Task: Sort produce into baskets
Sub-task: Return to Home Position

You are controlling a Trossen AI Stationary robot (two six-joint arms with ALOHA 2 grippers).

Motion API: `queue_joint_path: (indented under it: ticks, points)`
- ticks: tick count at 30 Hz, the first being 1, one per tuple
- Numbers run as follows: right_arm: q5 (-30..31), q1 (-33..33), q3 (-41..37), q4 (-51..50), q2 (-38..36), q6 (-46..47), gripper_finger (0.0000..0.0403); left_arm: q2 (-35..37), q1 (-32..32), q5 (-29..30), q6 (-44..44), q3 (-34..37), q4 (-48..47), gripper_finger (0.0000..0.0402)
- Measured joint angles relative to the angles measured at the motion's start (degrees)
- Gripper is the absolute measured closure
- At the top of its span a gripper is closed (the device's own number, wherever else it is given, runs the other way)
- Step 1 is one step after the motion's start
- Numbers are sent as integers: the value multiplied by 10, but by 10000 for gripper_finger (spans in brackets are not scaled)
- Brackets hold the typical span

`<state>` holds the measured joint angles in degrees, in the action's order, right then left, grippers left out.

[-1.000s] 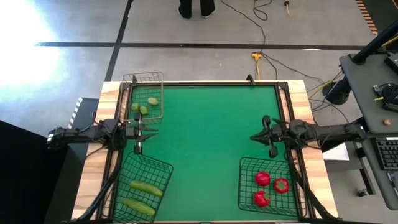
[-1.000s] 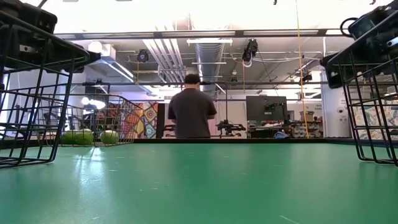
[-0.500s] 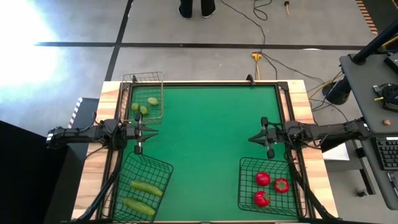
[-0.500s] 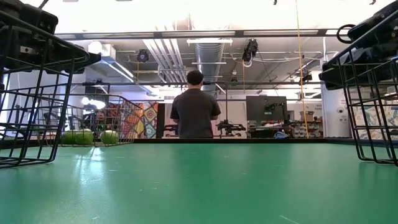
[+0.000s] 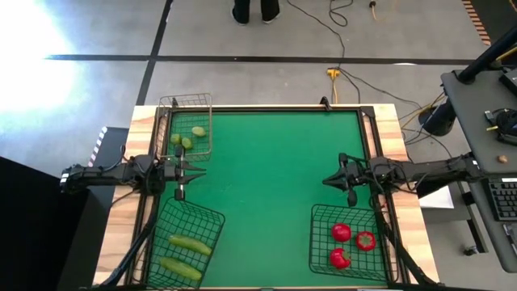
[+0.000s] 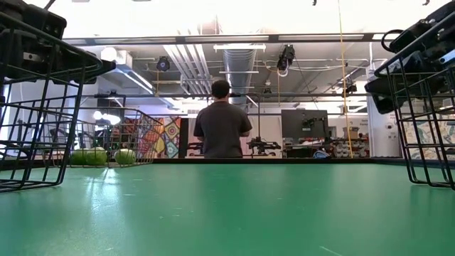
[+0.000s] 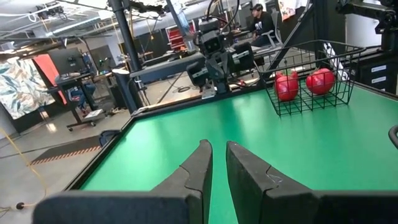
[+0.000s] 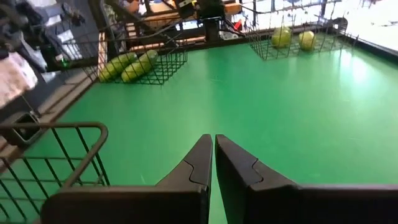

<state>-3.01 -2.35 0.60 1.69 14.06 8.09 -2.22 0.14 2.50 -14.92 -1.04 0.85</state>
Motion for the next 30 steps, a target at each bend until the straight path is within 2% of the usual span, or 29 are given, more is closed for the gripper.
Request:
queue_joint_path:
  ticks: [4, 18, 26, 30]
  points:
    - [0, 0, 0, 1, 0, 24, 390, 0, 0, 0, 0, 0, 1, 370]
    - [0, 3, 0, 0, -29, 24, 390, 0, 0, 0, 0, 0, 0, 370]
    - [1, 3, 0, 0, -119, 23, 390, 0, 0, -1, 0, 0, 0, 370]
    - [1, 3, 0, 0, -140, 23, 390, 0, 0, -1, 0, -1, 0, 370]
